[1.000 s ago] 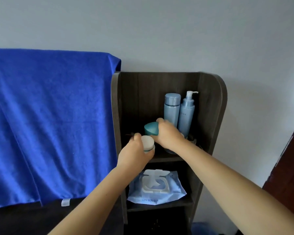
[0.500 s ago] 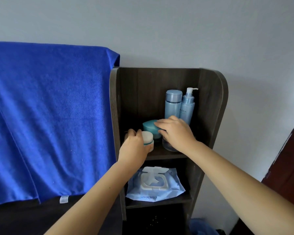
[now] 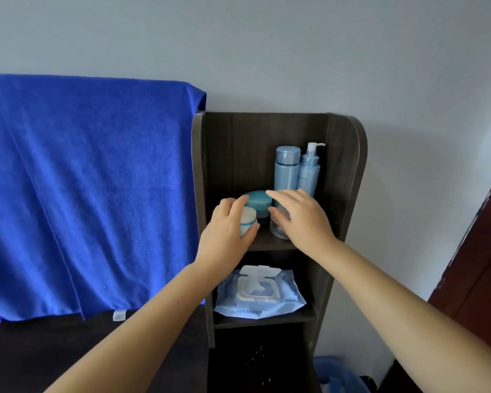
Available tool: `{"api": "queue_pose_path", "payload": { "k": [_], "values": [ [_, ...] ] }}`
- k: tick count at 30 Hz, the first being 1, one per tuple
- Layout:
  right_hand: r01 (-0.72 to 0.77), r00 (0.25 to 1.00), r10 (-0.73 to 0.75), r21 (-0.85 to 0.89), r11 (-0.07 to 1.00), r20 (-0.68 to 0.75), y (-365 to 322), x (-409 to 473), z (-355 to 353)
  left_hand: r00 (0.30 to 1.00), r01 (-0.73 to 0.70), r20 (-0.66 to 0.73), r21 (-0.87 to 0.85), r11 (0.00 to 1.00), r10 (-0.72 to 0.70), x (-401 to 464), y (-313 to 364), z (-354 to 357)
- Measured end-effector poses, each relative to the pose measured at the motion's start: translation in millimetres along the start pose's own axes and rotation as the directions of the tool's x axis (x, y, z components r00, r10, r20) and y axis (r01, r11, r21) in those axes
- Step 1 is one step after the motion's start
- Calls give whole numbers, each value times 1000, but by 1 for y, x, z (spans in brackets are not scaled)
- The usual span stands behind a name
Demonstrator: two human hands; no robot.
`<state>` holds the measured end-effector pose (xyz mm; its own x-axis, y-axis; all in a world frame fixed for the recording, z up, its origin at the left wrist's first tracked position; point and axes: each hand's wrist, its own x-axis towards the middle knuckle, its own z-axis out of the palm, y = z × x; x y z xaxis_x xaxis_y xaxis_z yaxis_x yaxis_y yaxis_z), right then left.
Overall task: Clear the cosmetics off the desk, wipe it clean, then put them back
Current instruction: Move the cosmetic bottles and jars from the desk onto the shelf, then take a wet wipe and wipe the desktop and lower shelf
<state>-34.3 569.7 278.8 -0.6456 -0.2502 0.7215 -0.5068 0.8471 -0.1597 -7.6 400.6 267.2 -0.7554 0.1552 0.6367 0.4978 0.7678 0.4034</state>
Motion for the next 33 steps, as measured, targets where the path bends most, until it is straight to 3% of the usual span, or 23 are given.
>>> {"api": "queue_pose_path", "payload": {
  "k": [3, 6, 14, 19, 26, 30, 33],
  "values": [
    [58, 996, -52, 90, 994, -68, -16, -36, -10, 991, -102, -94, -29, 994, 99, -32, 0, -15],
    [81, 996, -77, 137, 987, -39, -31, -78, -4, 993, -55, -107, -37, 998, 51, -71, -16, -20],
    [4, 977, -59, 261, 965, 204, -69, -155, 53, 974, 225, 7, 43, 973, -225, -171, -74, -16],
    [-90, 914, -16, 242, 966, 405, -74, -196, 90, 950, 288, 102, 95, 953, -297, -219, -89, -6],
    [-221, 868, 159, 80, 972, 470, -44, -214, 118, 911, 177, 368, 67, 982, -189, -214, -95, 50],
    [-312, 863, 278, 11, 950, 422, -22, -197, 124, 905, 103, 415, -3, 995, -92, -171, -95, 89],
    [-356, 866, 336, -17, 934, 370, -3, -180, 131, 897, 107, 431, -2, 994, -95, -136, -93, 117]
  ]
}}
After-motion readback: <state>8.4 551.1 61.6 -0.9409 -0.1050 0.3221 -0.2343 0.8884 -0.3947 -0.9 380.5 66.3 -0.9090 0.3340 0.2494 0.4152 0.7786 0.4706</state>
